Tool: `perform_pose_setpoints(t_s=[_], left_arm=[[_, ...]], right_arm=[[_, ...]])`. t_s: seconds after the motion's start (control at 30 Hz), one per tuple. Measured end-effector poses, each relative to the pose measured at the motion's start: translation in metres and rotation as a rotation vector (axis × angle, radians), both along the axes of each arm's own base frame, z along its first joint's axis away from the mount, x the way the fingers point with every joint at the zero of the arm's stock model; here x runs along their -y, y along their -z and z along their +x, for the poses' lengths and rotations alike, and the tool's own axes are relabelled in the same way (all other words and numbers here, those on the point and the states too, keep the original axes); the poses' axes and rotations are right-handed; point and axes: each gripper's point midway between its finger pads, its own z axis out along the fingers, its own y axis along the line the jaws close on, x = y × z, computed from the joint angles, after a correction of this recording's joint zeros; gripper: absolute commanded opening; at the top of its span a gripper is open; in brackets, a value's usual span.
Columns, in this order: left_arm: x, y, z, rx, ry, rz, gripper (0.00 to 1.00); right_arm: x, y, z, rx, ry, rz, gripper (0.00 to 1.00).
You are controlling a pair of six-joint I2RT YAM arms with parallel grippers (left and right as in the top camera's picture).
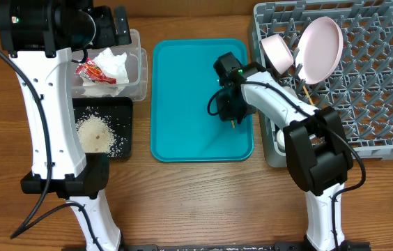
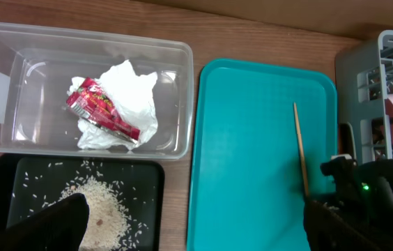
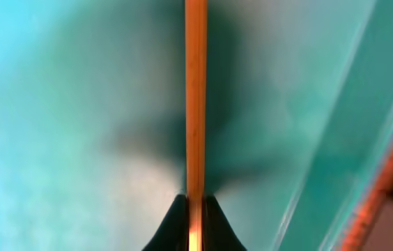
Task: Sort waste into correct bins and load items into the dishwasher
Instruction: 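Carry the second chopstick with the right gripper into the rack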
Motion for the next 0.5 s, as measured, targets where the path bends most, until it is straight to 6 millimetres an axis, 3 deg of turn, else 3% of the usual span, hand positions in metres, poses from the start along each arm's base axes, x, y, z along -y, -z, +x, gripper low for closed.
perform_pose_setpoints(t_s=[0.07,0.13,0.27,0.4,0.5], left_arm=[[0.0,0.0,0.0,0.0,0.0,0.0,1.0],[0.0,0.0,0.0,0.0,0.0,0.0,1.0],[0.0,0.0,0.0,0.0,0.0,0.0,1.0],[0.0,0.0,0.0,0.0,0.0,0.0,1.0],[0.0,0.0,0.0,0.0,0.0,0.0,1.0]], right_arm=[[-0.002,-0.021,0.003,0.006,-0.009,0.008,0.04],[-0.005,-0.057,0.01,0.048,-0.019,0.03,0.04],[0.002,-0.173,0.017,0.243,-0.016,0.103,0.04],[0.046,-0.281,-0.005,0.447,0.045,0.149,0.04],[0.096,-0.318,-0.032,0.498,0.14,0.131,0.04]])
